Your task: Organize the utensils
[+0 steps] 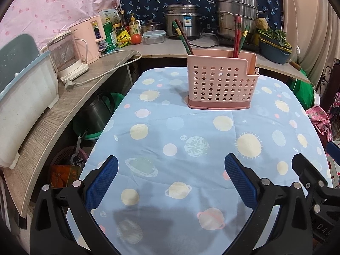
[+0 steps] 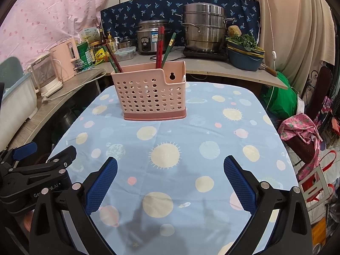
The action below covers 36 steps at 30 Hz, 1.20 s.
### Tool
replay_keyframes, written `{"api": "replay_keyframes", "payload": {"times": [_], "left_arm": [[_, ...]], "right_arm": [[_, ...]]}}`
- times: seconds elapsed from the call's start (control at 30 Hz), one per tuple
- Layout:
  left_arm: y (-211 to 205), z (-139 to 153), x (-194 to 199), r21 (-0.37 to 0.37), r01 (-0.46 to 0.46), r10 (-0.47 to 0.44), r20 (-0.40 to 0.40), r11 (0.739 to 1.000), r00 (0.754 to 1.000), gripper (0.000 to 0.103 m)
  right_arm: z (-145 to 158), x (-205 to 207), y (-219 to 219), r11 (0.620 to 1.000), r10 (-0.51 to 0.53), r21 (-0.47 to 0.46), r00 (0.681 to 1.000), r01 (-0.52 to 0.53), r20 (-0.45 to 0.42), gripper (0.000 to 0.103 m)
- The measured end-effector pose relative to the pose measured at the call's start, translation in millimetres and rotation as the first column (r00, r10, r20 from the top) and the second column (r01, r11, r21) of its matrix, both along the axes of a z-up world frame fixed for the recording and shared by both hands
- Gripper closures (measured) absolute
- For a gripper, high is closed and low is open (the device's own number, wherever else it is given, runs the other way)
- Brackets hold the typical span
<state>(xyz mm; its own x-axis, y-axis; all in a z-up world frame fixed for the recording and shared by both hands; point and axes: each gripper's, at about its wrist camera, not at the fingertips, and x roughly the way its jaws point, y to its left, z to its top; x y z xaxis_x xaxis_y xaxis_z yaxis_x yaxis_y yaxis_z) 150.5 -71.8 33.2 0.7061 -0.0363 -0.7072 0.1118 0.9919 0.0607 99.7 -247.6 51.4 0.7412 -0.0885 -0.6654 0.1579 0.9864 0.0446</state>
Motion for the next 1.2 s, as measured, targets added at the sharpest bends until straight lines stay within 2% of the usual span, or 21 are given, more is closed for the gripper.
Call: {"api": "replay_keyframes", "payload": {"times": [0.67,0.83,0.97,1.2], "left_arm": [[1.9,-2.8,3.1,-0.002,-0.009,0.009,-0.011,1.0,1.0,0.007],[2.1,-0.9,1.8,0.001,-0.008,0.008,0.013,1.0,1.0,0.007],[-4.4,-0.2,-1.6,0.041,0.02,-0.021,0.036,0.999,0.999,0.007],[-0.4,-3.1,4.1,0.012,0.0,0.0,0.004,1.0,1.0,0.007]], "right_arm": [[-5.8,3.6,4.8,1.0,-0.009,0.003,1.0,0.009,-0.008,0.006],[-6.7,3.9,4.2,1.0,-0.01,0.002,1.0,0.01,-0.01,0.006],[-7.2,4.3,3.5,1.0,-0.009,0.004,1.0,0.009,-0.011,0.006],[-8.8,4.5,4.0,1.0,-0.014,0.005,1.0,0.014,-0.011,0.006]]}}
